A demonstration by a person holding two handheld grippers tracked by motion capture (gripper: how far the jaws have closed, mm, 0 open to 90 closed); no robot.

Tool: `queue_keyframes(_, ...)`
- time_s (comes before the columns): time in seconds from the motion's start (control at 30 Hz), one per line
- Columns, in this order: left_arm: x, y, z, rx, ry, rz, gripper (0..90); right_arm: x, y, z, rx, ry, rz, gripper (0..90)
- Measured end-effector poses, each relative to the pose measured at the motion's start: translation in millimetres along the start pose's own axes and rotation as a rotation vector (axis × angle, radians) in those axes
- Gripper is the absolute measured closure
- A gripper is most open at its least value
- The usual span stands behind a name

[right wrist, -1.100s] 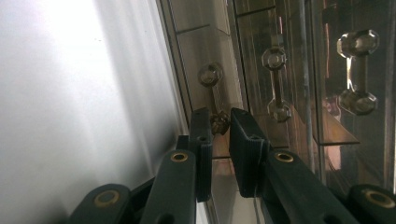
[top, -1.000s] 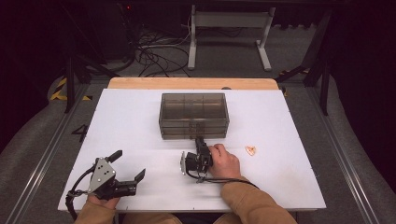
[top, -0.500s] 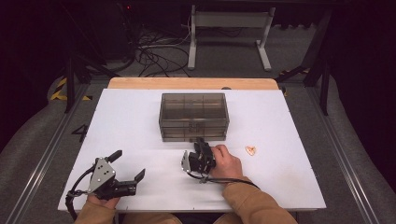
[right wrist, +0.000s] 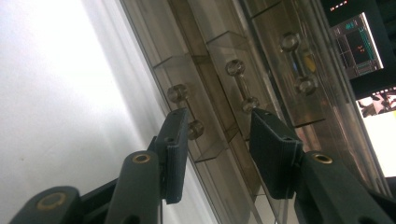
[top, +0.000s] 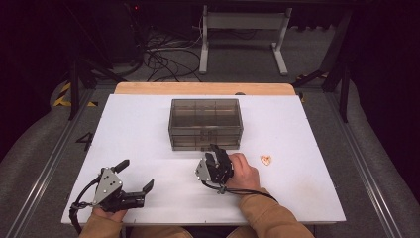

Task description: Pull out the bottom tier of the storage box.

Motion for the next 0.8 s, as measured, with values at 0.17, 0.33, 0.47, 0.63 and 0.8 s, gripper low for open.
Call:
queue_keyframes(0.17,0.7,-0.6,-0.2,0.002,0.006,0.003,2.5,0.9,4.0,-3.9,0.028,0.025,0.047,53.9)
queue_keyframes(0.33,0.7,-0.3,-0.1,0.002,0.006,0.001,2.5,-1.3,10.4,-6.9,0.067,0.054,0.098,53.3)
queue_keyframes(0.47,0.3,0.4,-0.2,0.000,0.003,-0.001,2.5,-0.7,13.6,-9.4,0.078,0.076,0.124,53.3)
queue_keyframes(0.63,0.8,-0.6,-0.3,0.001,0.005,0.003,2.5,-1.0,17.2,-11.4,0.083,0.089,0.138,53.0)
queue_keyframes(0.8,0.5,-0.2,-0.7,0.001,0.003,-0.001,2.6,-3.7,23.0,-15.1,0.216,0.139,0.208,53.1)
Point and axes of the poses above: each handheld gripper's, and its own axes: z roughly forward along the jaws, x roughly out of its top, y roughly to its right, the point moved 8 cm from there along z, roughly forward along the jaws, and after that the axes turned 12 degrees about -z, right-handed, at the moved point
